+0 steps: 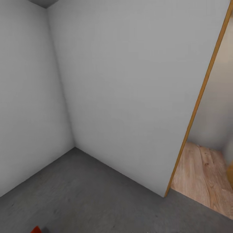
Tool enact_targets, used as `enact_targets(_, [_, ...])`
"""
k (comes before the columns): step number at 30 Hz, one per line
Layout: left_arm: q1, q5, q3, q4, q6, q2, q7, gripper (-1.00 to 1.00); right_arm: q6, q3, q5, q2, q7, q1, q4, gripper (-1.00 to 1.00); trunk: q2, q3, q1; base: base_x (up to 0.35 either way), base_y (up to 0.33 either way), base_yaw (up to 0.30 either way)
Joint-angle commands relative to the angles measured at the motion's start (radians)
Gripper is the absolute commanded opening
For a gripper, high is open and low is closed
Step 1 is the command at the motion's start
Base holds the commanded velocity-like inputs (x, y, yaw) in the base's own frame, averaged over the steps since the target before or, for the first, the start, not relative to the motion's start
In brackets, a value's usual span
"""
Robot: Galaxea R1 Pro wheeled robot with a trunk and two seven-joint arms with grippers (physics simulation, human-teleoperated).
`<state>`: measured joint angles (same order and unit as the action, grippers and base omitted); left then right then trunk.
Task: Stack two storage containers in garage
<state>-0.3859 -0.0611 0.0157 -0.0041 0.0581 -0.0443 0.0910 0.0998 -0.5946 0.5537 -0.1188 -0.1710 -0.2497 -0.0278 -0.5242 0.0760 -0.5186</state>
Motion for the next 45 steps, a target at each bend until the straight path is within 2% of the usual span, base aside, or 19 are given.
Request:
enact_targets(1, [-0.001, -0.006, 0.001, 0.0, 0.003, 0.0, 0.003, 1.0, 0.005, -0.008, 0.009, -0.001, -0.001, -0.001, -0.003, 1.0, -0.002, 0.002, 0.0, 0.0, 0.0, -0.288])
enact_targets(45, [-0.001, -0.006, 0.001, 0.0, 0.003, 0.0, 0.003, 1.0, 0.0, -0.009, 0.009, -0.001, -0.001, -0.002, -0.003, 1.0, -0.002, 0.002, 0.0, 0.0, 0.0, -0.288])
